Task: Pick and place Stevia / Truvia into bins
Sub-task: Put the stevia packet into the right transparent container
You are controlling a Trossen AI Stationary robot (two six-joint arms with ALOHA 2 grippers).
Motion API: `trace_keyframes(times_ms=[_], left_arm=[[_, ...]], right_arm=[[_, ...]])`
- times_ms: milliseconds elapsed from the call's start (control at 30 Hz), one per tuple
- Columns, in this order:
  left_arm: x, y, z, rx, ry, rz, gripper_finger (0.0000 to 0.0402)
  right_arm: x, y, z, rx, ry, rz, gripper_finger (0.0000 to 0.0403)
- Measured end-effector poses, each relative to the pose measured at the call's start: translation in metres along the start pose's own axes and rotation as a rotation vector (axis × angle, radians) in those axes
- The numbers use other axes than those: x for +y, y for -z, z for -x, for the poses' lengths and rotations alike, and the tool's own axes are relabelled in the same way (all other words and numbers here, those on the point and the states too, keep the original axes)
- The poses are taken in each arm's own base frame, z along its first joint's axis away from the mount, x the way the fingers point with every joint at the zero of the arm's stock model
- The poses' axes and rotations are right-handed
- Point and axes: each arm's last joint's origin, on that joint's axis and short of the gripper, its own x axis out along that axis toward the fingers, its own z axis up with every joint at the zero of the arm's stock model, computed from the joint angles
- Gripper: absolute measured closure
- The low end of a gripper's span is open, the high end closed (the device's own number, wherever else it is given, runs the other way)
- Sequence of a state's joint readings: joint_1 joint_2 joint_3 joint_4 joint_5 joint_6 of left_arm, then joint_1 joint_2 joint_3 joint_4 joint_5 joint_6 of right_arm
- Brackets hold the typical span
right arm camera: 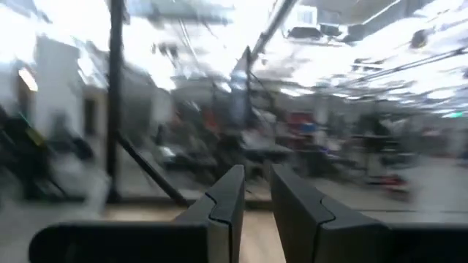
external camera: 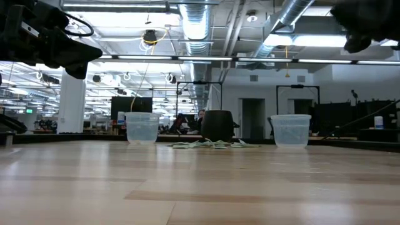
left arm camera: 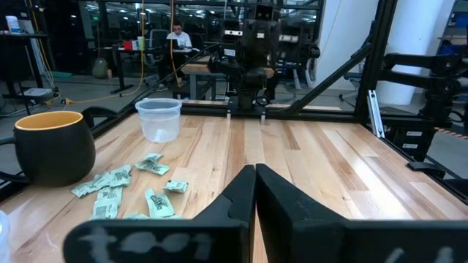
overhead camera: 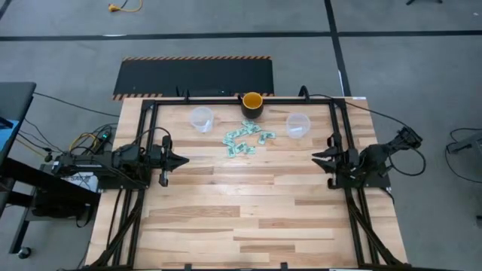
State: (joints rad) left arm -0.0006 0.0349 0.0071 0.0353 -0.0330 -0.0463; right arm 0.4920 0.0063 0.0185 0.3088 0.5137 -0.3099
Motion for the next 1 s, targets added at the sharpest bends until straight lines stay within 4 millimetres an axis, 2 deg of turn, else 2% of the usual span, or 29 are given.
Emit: trace_keyframes(times_ms=[100,200,367,500,733,900,1000], left_arm=[[0.0,0.0,0.0,0.0,0.0,0.0,0.0401],[0.0,0.0,0.0,0.0,0.0,0.0,0.0401],[0.0,0.0,0.0,-0.001,0.0,0.0,0.0401],[0.0,0.0,0.0,-0.001,0.0,0.0,0.0401],[0.0,0.0,0.0,0.0,-0.001,0.0,0.0401],[0.0,0.0,0.0,0.0,0.0,0.0,0.0401],[0.0,0.0,0.0,0.0,0.0,0.0,0.0401]], right_arm=[[-0.001,0.014,0.0,0.153,0.068,0.176,0.0342],[-0.003,0.027,0.001,0.29,0.119,0.253,0.0342],[-0.006,0.035,-0.004,0.366,0.182,0.176,0.0342],[-0.005,0.044,-0.009,0.439,0.172,0.183,0.0342],[-0.003,0.042,-0.026,0.404,0.16,0.13,0.0342],[0.002,0.033,-0.047,0.473,0.148,0.086,0.0342],[0.007,0.038,-0.057,0.544,0.148,0.07,0.0342]])
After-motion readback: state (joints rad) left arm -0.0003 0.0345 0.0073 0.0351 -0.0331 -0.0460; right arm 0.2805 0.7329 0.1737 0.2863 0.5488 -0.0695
